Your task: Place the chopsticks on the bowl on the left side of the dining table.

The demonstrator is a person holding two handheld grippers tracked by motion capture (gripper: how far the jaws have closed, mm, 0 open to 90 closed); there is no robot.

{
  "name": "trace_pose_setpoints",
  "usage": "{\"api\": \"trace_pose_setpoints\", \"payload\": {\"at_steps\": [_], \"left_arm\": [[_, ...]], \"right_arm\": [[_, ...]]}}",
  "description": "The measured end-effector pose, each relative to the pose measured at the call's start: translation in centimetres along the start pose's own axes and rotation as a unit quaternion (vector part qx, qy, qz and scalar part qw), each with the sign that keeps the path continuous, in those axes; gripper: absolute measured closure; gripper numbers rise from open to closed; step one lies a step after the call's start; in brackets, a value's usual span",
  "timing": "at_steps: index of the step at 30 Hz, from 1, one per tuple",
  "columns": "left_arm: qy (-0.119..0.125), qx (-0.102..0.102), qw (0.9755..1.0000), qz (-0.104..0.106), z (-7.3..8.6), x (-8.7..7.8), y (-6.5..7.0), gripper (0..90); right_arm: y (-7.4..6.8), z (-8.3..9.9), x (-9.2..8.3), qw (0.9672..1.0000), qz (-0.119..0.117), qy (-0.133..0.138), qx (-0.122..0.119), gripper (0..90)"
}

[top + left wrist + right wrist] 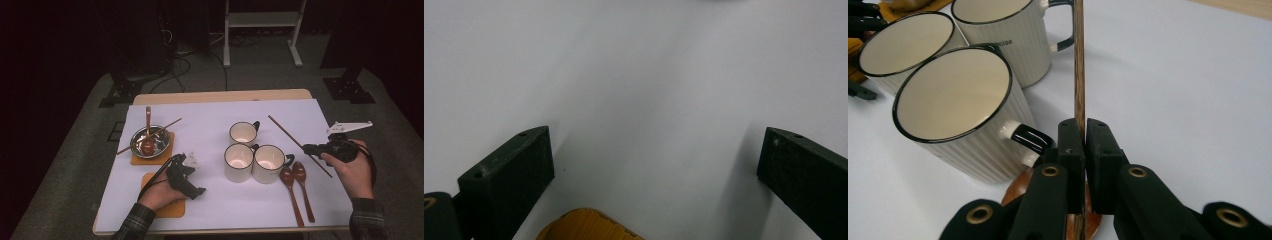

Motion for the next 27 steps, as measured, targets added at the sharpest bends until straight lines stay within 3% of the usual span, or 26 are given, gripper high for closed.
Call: {"api": "trace_pose_setpoints", "payload": {"at_steps": [27], "left_arm": [[0.000, 0.000, 1.0000, 0.001, 0.0, 0.0, 0.0, 0.6]], "right_arm": [[-2.8, -2.2, 1.6, 0.9976, -0.054, -0.003, -0.044, 85.4]]}}
Point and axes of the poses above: each handheld gripper's, and its own axes: x roughly forward along the jaws, z roughly out of its underside, y roughly to its right, the point moved 9 cm from there along x, roughly forward along the jaws, and after that the axes turned 5 degrees about z, right-handed, at the moved point
